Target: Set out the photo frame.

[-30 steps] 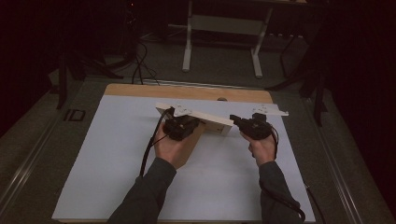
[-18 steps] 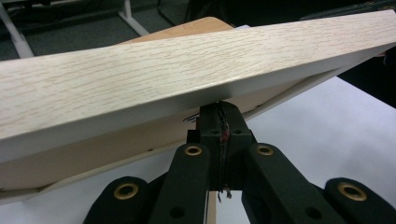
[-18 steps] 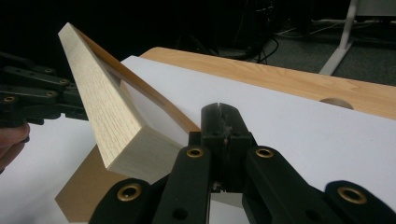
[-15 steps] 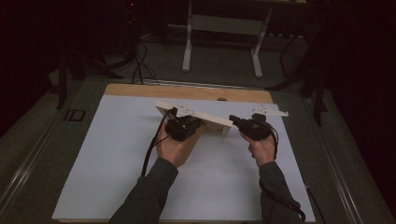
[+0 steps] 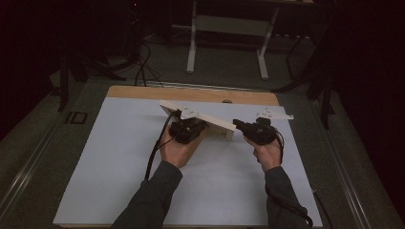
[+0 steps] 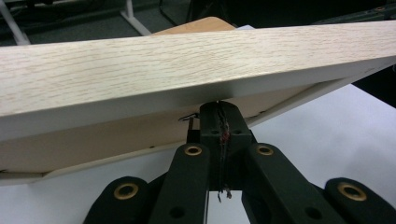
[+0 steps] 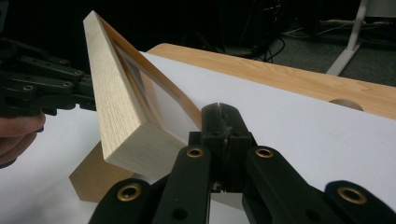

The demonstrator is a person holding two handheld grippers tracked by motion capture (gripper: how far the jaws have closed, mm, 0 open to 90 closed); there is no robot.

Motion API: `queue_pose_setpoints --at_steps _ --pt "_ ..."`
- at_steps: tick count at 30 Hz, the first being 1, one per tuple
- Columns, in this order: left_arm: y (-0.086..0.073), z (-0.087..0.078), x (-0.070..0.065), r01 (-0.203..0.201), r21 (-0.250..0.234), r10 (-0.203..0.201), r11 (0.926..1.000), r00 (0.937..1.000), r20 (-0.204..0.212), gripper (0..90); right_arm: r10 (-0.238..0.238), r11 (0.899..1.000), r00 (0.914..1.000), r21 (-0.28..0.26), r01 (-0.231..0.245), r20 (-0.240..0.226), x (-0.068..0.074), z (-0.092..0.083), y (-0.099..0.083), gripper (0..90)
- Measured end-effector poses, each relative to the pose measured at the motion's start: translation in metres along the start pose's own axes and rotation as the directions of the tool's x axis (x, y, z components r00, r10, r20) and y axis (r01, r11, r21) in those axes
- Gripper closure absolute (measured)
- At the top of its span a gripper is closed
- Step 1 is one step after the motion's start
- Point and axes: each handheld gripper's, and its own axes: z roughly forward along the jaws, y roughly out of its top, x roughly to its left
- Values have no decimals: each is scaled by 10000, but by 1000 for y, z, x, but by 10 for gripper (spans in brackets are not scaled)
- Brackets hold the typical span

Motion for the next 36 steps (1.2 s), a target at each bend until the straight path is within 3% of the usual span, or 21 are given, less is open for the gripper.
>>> queue_pose_setpoints --at_steps 36 --pt "-2 2 -11 -59 -164 63 9998 9997 256 900 -359 9993 9988 -80 357 -325 9 -4 -6 900"
